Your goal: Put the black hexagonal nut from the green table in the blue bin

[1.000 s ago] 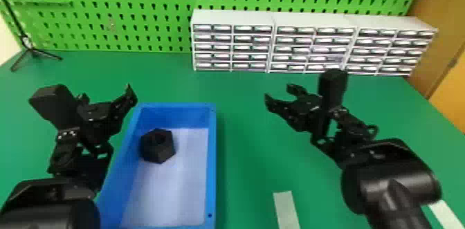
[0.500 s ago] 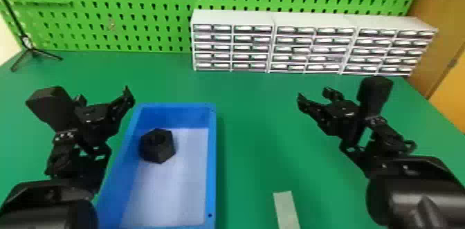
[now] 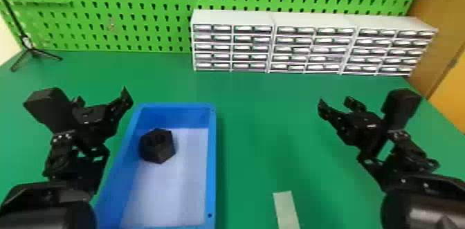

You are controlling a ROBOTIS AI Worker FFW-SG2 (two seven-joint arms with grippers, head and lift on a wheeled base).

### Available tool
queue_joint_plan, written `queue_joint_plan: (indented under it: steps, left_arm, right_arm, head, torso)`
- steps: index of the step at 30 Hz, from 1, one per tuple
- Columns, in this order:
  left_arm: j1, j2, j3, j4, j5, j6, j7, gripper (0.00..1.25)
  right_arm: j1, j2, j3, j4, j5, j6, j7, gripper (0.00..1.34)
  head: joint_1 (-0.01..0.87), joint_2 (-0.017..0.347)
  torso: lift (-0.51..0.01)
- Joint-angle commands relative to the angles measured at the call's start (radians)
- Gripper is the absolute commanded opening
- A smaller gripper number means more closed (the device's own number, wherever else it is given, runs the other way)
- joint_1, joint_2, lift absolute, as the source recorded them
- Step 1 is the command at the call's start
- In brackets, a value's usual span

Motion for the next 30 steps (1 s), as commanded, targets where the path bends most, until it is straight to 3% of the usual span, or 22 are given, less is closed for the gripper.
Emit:
queue_joint_plan:
  steps: [1, 8, 30]
  left_arm:
    - [-0.001, 0.0, 0.0, 0.0, 0.0, 0.0, 0.0, 1.12]
    - [-0.003, 0.0, -0.001, 0.0, 0.0, 0.0, 0.0, 1.12]
    - [-0.006, -0.006, 0.002, 0.0, -0.002, -0.008, 0.0, 1.12]
  right_arm:
    - [0.003, 0.004, -0.022, 0.0, -0.009, -0.007, 0.0, 0.87]
    - [0.002, -0.011, -0.039, 0.0, -0.026, -0.019, 0.0, 0.87]
    - [-0.006, -0.019, -0.052, 0.0, -0.028, -0.022, 0.0, 0.87]
  head:
    - [0.692, 0.008]
    - [0.692, 0.008]
    - [0.692, 0.008]
  torso:
    - [-0.097]
    - [-0.097]
    - [-0.097]
